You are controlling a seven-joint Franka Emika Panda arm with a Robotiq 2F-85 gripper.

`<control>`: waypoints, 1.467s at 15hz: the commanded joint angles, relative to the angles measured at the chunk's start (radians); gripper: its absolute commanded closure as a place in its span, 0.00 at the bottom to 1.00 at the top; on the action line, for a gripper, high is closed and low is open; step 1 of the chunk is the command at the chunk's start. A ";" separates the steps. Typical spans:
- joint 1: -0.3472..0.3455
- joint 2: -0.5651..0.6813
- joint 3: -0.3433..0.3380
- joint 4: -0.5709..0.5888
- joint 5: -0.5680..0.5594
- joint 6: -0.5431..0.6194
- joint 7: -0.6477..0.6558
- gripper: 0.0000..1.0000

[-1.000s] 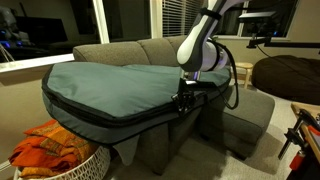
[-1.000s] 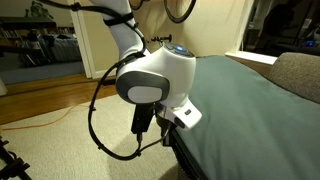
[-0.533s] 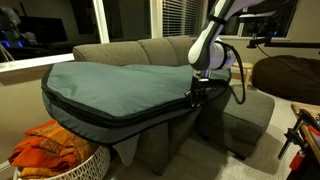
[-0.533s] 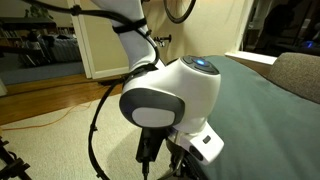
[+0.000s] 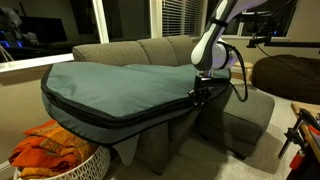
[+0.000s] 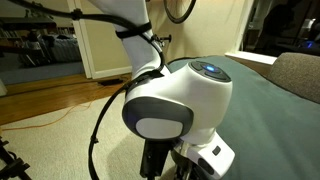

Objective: Close the zip from left to right

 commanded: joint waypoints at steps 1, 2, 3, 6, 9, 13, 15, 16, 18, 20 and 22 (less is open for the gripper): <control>0.031 -0.021 -0.049 -0.017 -0.056 -0.013 0.007 0.49; 0.036 -0.025 -0.051 -0.025 -0.068 -0.009 0.005 0.44; 0.008 0.000 -0.022 -0.001 -0.046 -0.002 0.003 0.61; 0.016 0.000 -0.032 -0.003 -0.060 -0.002 0.004 0.44; 0.017 0.000 -0.032 -0.003 -0.061 -0.002 0.004 0.44; 0.018 0.000 -0.033 -0.003 -0.061 -0.002 0.004 0.44; 0.018 0.000 -0.033 -0.003 -0.061 -0.002 0.004 0.44; 0.018 0.000 -0.033 -0.003 -0.061 -0.002 0.004 0.44; 0.018 0.000 -0.033 -0.003 -0.061 -0.002 0.004 0.44; 0.018 0.000 -0.033 -0.003 -0.061 -0.002 0.004 0.44; 0.018 0.000 -0.033 -0.003 -0.061 -0.002 0.004 0.44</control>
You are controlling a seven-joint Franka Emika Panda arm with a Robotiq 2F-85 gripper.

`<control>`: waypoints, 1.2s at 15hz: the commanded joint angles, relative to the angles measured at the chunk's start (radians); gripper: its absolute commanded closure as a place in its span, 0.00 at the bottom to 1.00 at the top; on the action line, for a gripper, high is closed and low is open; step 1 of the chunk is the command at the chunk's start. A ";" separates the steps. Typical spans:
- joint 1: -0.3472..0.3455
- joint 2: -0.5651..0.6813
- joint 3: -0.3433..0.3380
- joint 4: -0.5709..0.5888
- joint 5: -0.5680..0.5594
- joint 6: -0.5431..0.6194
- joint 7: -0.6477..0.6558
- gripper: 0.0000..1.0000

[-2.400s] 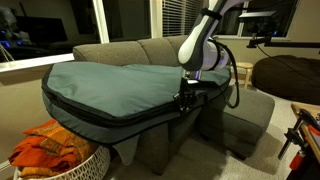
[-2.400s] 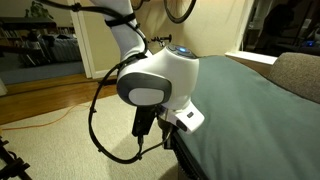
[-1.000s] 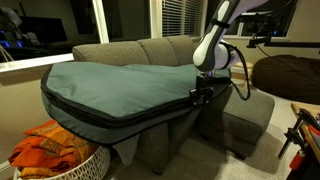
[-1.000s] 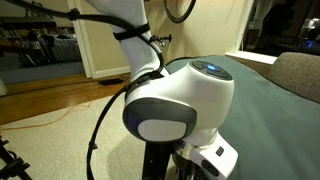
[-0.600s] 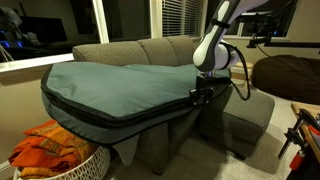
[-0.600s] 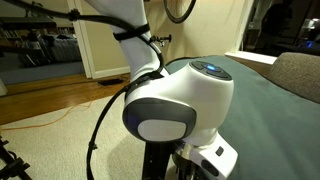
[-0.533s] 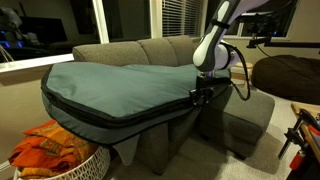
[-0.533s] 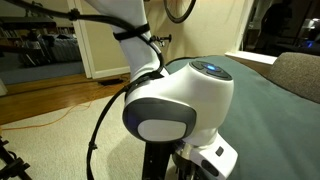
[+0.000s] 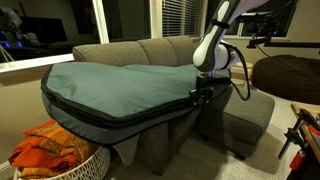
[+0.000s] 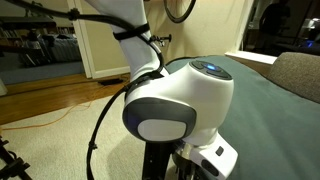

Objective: Close the zip from left to right

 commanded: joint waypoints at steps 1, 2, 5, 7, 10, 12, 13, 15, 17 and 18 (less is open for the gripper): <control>-0.002 0.000 0.001 0.001 -0.005 -0.001 0.004 0.44; -0.002 0.000 0.001 0.001 -0.005 -0.001 0.004 0.19; 0.011 0.002 0.000 0.004 -0.008 -0.003 0.013 0.05; 0.022 0.002 0.000 0.006 -0.012 -0.005 0.018 0.00; 0.042 -0.003 -0.005 0.006 -0.018 -0.008 0.023 0.00; 0.053 -0.008 -0.009 0.004 -0.019 -0.010 0.027 0.00; 0.055 -0.010 -0.010 0.003 -0.019 -0.012 0.027 0.00; 0.059 -0.010 -0.013 0.003 -0.020 -0.012 0.028 0.00; 0.060 -0.008 -0.019 0.007 -0.021 -0.015 0.028 0.00; 0.062 -0.010 -0.021 0.002 -0.021 -0.014 0.029 0.00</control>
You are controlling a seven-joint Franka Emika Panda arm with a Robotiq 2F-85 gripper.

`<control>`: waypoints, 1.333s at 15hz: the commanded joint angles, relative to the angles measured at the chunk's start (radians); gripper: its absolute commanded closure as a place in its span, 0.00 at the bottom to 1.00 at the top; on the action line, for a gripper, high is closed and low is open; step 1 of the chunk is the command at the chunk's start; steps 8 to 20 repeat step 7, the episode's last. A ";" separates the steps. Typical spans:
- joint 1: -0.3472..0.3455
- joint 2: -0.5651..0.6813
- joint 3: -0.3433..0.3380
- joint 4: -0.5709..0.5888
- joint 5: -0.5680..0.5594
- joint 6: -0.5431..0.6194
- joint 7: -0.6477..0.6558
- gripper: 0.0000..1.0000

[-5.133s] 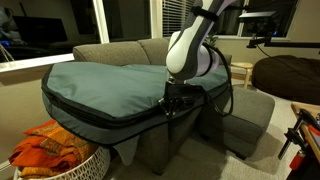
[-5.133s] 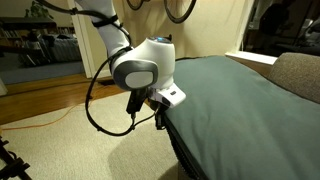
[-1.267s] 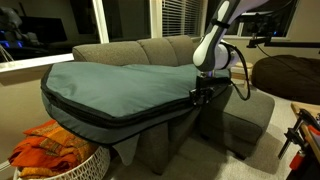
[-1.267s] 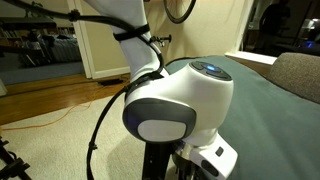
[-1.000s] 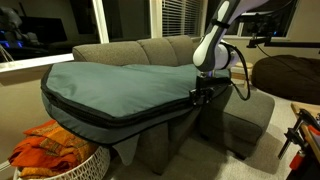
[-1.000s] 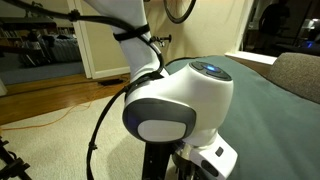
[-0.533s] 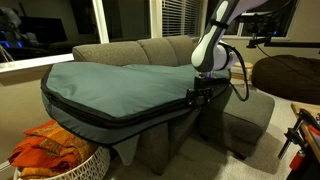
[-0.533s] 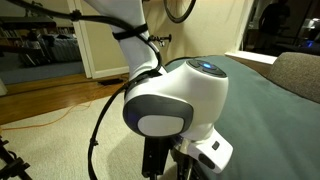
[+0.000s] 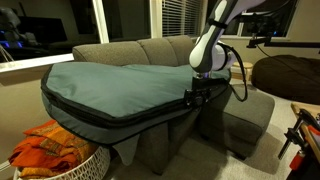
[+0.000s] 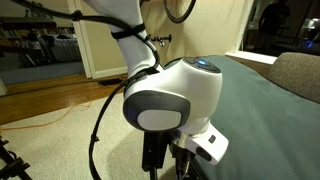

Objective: Close the zip from left to right

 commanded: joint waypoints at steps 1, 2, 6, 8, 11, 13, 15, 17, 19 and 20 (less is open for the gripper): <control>0.014 -0.016 -0.020 -0.013 -0.020 -0.010 0.025 0.00; -0.005 -0.001 0.001 0.000 -0.010 -0.001 0.008 0.00; -0.005 -0.001 0.001 0.000 -0.010 -0.001 0.008 0.00; -0.005 -0.001 0.000 0.000 -0.010 -0.001 0.008 0.00; -0.005 -0.001 0.000 0.000 -0.010 -0.001 0.008 0.00; -0.005 -0.001 0.000 0.000 -0.010 -0.001 0.008 0.00; -0.005 -0.001 0.000 0.000 -0.010 -0.001 0.008 0.00; -0.005 -0.001 0.000 0.000 -0.010 -0.001 0.008 0.00; -0.005 -0.001 0.000 0.000 -0.010 -0.001 0.008 0.00; -0.005 -0.001 0.000 0.000 -0.010 -0.001 0.008 0.00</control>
